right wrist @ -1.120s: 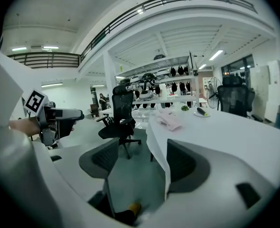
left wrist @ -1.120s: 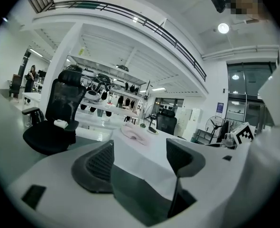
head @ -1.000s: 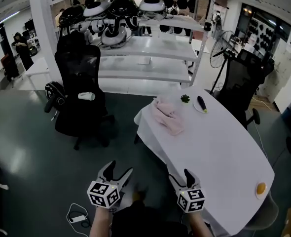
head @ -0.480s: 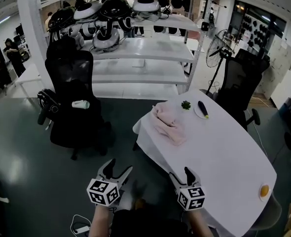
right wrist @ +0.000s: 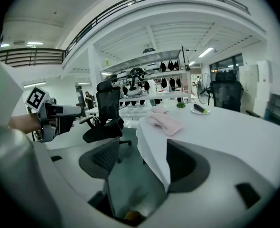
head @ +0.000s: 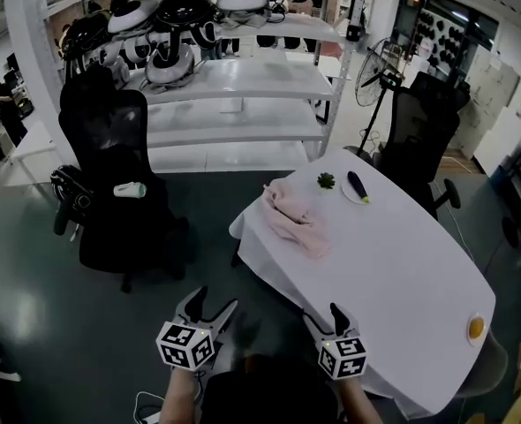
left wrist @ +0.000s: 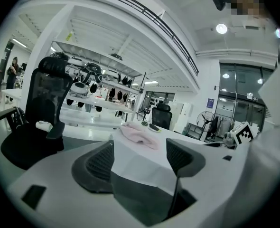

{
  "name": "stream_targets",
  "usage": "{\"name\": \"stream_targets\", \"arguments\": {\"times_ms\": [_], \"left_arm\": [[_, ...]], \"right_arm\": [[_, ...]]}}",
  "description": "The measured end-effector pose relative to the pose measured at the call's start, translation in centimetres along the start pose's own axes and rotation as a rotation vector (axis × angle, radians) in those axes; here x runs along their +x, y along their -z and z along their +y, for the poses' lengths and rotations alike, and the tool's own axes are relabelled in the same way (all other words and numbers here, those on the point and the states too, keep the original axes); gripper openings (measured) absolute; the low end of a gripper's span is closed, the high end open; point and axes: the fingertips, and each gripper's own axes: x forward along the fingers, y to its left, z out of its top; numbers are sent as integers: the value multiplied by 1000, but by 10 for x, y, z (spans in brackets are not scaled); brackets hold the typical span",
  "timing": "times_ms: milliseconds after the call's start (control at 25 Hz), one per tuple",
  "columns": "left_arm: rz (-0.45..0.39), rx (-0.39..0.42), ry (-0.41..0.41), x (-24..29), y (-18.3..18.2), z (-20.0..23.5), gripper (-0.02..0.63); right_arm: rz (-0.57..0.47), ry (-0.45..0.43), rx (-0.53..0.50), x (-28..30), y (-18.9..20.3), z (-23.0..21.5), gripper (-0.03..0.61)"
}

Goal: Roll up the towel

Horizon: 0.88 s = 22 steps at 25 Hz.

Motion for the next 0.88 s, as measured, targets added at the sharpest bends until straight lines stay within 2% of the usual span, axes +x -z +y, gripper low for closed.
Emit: {"name": "stream_targets", "arguments": {"times_ms": [360,880], "left_arm": [[84,3,51,43,22,-3,360],[158,89,99,171,-10,10,360]], "right_arm": [[46,60,45,3,17,-35,311],[50,59,80,76,-30,-104,311]]}}
